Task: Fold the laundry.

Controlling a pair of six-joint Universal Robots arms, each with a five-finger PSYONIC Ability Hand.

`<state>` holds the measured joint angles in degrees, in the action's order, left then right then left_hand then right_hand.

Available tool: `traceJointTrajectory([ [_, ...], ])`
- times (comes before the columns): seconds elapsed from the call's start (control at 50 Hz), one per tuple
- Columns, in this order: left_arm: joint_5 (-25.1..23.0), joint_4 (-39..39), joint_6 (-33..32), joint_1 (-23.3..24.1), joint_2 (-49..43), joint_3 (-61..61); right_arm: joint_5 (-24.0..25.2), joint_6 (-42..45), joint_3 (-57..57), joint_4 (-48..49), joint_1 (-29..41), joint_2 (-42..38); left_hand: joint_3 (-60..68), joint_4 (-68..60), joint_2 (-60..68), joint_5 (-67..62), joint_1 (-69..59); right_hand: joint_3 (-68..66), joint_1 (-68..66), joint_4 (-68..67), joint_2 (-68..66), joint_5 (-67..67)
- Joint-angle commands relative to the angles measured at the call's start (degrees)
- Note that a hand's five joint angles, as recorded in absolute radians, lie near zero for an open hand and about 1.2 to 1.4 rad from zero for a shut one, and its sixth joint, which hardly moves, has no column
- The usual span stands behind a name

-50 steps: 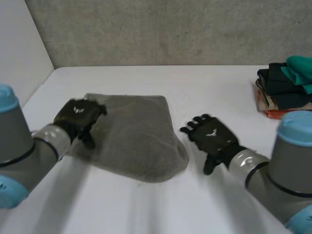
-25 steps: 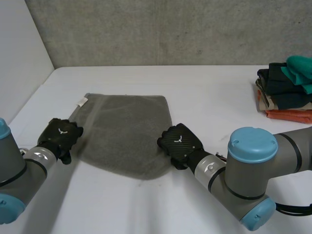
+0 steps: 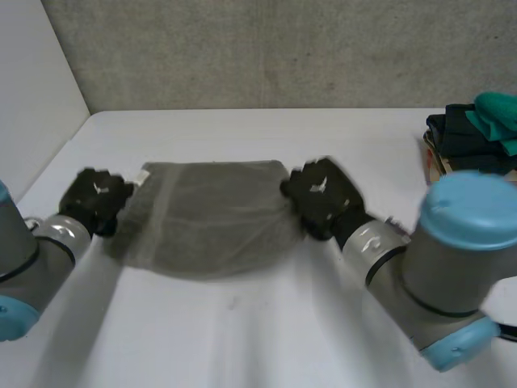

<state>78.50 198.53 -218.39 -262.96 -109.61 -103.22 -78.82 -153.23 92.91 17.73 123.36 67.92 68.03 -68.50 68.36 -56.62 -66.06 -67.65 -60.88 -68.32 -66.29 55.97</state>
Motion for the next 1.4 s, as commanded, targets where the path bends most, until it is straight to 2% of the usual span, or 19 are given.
traceJointTrajectory([
  [0.02, -0.5, -0.2, 10.4, 2.9, 11.1, 0.0, -1.8, 0.0, -2.3, -5.1, -4.6, 12.5, 12.0, -11.5, 11.6, -13.4, -13.9, -12.3, -19.1, -11.7, -13.7, 14.0],
  [0.1, -0.7, -0.4, 17.2, 4.1, 16.4, -0.8, -1.2, -0.7, -3.7, -7.3, -8.0, 15.7, 12.0, -11.5, 11.6, -13.4, -13.9, -12.3, -19.1, -11.7, -13.7, 14.0],
  [0.12, -0.6, -0.9, 19.6, 4.6, 17.7, -1.5, -1.2, -0.6, -3.5, -8.3, -7.6, 15.7, 7.2, -6.7, 6.8, -8.6, -9.1, -12.3, -19.1, -11.7, -13.7, 14.0],
  [0.18, -0.6, -2.8, 22.4, 6.1, 17.9, -3.3, -1.3, -0.9, -2.4, -9.7, -6.0, 14.8, -40.2, 40.7, -40.5, 38.8, 38.2, -12.3, -19.1, -11.7, -13.7, 14.0],
  [0.2, -0.5, -4.2, 23.6, 7.7, 17.9, -4.3, -1.5, -0.9, -2.0, -9.9, -5.8, 14.1, -45.8, 46.3, -46.1, 44.4, 43.8, -12.3, -19.1, -11.7, -13.7, 14.0],
  [0.3, -0.5, -6.2, 25.1, 12.1, 16.1, -7.9, -1.4, -0.9, -0.2, -9.6, -5.1, 11.3, -47.2, 47.7, -47.5, 45.8, 45.2, -12.3, -19.1, -11.7, -13.7, 14.0],
  [0.42, -0.1, -5.7, 25.0, 19.3, 10.0, -9.9, -2.9, -0.8, -0.1, -9.6, -5.1, 11.3, -46.9, 47.3, -47.2, 45.5, 44.9, -12.3, -19.1, -11.7, -13.7, 14.0],
  [0.52, 0.0, -5.6, 24.9, 22.8, 5.9, -8.8, -5.2, -2.5, -0.2, -9.7, -4.8, 12.0, -46.4, 46.8, -46.7, 45.0, 44.4, -12.3, -19.1, -11.7, -13.7, 14.0],
  [0.62, 1.0, -5.3, 24.8, 26.4, -0.4, -5.9, -5.5, -6.9, -0.4, -9.9, -4.4, 15.5, -46.0, 46.5, -46.4, 44.6, 44.1, -12.3, -19.1, -11.7, -13.7, 14.0],
  [0.7, 5.2, -5.1, 24.8, 28.5, -4.5, -3.2, -5.6, -9.8, -0.4, -10.2, -4.3, 18.5, -44.7, 45.2, -45.0, 43.3, 42.7, -12.3, -19.1, -11.7, -13.7, 14.0],
  [0.76, 10.3, -3.0, 24.8, 28.9, -7.5, -0.7, -5.6, -10.9, -0.3, -10.6, -3.9, 20.4, -40.0, 40.5, -40.3, 38.6, 38.0, -12.3, -19.1, -11.7, -13.7, 14.0],
  [0.78, 11.3, -2.4, 24.7, 29.0, -8.1, -0.1, -5.6, -11.0, -0.2, -10.7, -3.9, 20.8, -36.3, 36.8, -36.7, 34.9, 34.3, -12.3, -19.1, -11.7, -13.7, 14.0],
  [0.86, 14.2, -0.1, 24.7, 30.1, -9.6, 2.8, -5.7, -11.0, 0.3, -11.1, -3.9, 21.6, 6.3, -5.8, 6.0, -7.7, -8.3, -12.3, -19.1, -11.7, -13.7, 14.0],
  [0.88, 14.6, 0.6, 24.7, 30.5, -9.6, 3.7, -5.6, -11.0, 0.5, -11.1, -4.1, 21.7, 11.9, -11.4, 11.6, -13.3, -13.9, -12.3, -19.1, -11.7, -13.7, 14.0],
  [0.94, 15.5, 1.2, 24.7, 30.8, -8.1, 4.3, -5.5, -10.0, 1.1, -11.2, -4.9, 21.6, 12.0, -11.5, 11.6, -13.4, -13.9, -12.3, -19.1, -11.7, -13.7, 14.0],
  [1.02, 16.9, 1.3, 24.8, 30.5, 0.3, 3.5, -5.4, -8.5, 1.5, -11.4, -5.1, 21.5, 12.0, -11.5, 11.6, -13.4, -13.9, -12.3, -19.1, -11.7, -13.7, 14.0],
  [1.22, 16.8, -0.8, 25.0, 28.6, 18.5, 1.0, -5.3, 3.5, -1.0, -11.1, -13.1, 22.6, 12.0, -11.5, 11.6, -13.4, -13.9, -12.3, -19.1, -11.7, -13.7, 14.0],
  [1.34, 16.3, -4.3, 25.1, 28.0, 20.6, 1.2, -4.1, 5.4, -3.0, -8.6, -12.4, 22.3, 12.0, -11.5, 11.6, -13.4, -13.9, -12.3, -19.1, -11.7, -13.7, 14.0],
  [1.4, 15.8, -4.6, 25.2, 27.9, 20.5, 1.0, -1.1, 5.6, -3.9, -2.9, -12.0, 19.5, 12.0, -11.5, 11.6, -13.4, -13.9, -12.3, -19.1, -11.7, -13.7, 14.0],
])
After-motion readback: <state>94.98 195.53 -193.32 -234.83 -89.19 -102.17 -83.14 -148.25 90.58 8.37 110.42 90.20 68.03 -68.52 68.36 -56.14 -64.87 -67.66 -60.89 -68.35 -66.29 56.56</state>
